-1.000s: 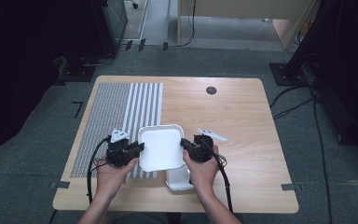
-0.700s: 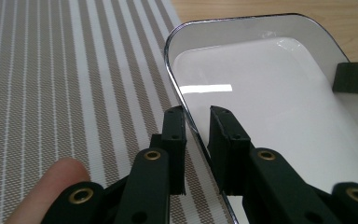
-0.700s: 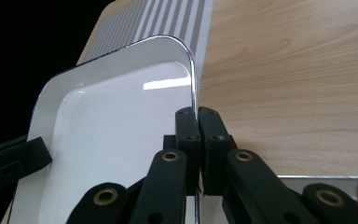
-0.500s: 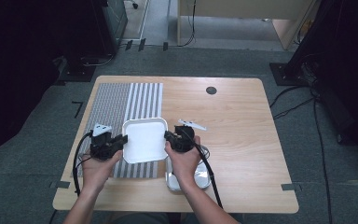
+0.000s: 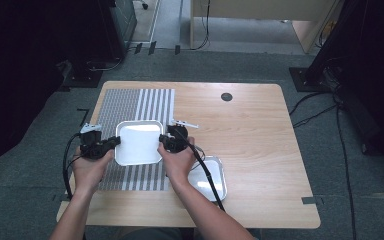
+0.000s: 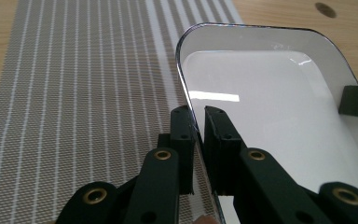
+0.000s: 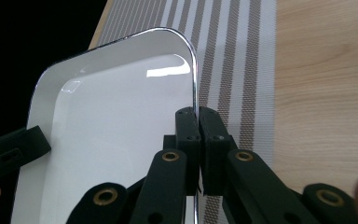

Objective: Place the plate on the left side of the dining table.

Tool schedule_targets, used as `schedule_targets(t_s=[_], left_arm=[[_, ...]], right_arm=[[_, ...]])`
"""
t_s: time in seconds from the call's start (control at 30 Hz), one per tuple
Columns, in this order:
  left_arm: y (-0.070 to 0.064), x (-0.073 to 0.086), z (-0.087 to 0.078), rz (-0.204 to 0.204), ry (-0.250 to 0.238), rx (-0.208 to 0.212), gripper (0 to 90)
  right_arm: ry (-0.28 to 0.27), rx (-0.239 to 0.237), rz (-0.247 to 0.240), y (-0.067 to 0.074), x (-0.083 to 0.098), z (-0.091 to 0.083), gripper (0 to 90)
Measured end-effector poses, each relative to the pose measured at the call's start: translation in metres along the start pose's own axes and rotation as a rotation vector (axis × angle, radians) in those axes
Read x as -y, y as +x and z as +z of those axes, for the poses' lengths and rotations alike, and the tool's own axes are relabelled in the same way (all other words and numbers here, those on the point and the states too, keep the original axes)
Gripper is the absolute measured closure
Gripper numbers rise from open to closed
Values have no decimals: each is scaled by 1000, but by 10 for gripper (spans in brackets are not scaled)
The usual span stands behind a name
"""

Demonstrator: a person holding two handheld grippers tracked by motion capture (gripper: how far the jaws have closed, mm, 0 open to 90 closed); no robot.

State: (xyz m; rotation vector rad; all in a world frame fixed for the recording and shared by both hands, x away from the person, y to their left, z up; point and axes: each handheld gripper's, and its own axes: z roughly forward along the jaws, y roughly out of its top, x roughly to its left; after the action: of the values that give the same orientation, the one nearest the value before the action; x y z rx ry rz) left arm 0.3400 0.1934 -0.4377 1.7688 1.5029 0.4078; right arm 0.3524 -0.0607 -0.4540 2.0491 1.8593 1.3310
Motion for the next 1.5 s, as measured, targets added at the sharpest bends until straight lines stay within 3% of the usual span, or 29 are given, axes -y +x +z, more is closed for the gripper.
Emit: schedule_targets(t_s=[0.17,0.27,0.5,0.6,0.8,1.03,1.23,1.5], left_arm=[[18,-6,7,-22,11,-29,858],[30,-13,15,-38,19,-36,875],[43,-25,34,-64,33,-50,895],[50,-32,49,-80,51,-52,895],[58,-35,67,-107,71,-66,891],[63,-37,82,-91,86,-83,890],[70,-33,90,-97,110,-88,879],[69,-31,96,-60,128,-113,858]], right_arm=[[20,18,-9,13,0,19,894],[38,19,16,18,-1,32,894],[50,42,32,23,-9,54,891],[54,57,37,22,-14,65,891],[60,59,17,18,-21,83,887],[62,64,31,11,-23,103,887],[69,72,13,13,-24,108,880],[83,79,-11,11,-22,114,853]])
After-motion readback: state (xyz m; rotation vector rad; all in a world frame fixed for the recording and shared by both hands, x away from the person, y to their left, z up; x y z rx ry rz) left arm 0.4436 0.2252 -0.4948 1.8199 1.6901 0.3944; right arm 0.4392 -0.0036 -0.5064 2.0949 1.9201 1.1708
